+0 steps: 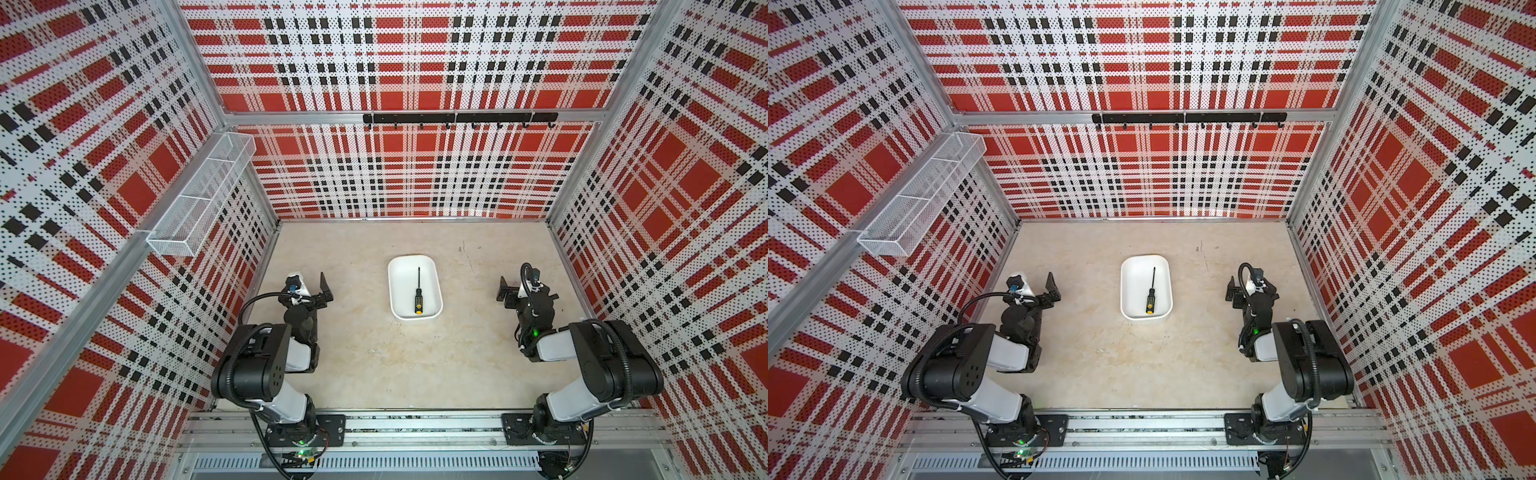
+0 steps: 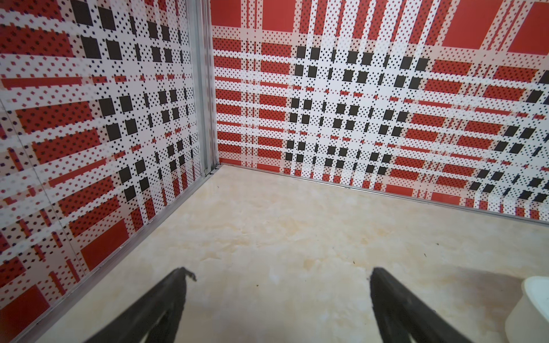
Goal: Put the screwdriver in the bin
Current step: Reset both arms
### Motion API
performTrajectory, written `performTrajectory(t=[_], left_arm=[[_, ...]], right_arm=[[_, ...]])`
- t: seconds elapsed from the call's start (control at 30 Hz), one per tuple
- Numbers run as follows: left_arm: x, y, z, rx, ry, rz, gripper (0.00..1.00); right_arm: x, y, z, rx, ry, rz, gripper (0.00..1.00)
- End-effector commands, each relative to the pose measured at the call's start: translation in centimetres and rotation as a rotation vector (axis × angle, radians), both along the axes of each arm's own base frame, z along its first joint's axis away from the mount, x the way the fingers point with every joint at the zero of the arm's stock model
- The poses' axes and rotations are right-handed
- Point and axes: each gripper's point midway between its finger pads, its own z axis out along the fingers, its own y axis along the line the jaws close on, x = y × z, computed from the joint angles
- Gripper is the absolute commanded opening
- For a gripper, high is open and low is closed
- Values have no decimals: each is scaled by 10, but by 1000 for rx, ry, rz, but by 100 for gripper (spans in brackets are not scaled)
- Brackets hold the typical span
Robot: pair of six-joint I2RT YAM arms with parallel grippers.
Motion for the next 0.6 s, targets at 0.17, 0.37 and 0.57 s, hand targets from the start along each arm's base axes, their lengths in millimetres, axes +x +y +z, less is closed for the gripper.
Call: performTrajectory(t=[0.17, 0.37, 0.57], left_arm=[[0, 0, 2, 11, -5, 8, 98], [0, 0, 2, 12, -4, 8, 98], [0, 0, 2, 11, -4, 8, 98]], right_arm=[[1, -2, 9, -10, -43, 2, 100], [2, -1, 8, -9, -41, 4, 100], [3, -1, 7, -3, -35, 10, 100]])
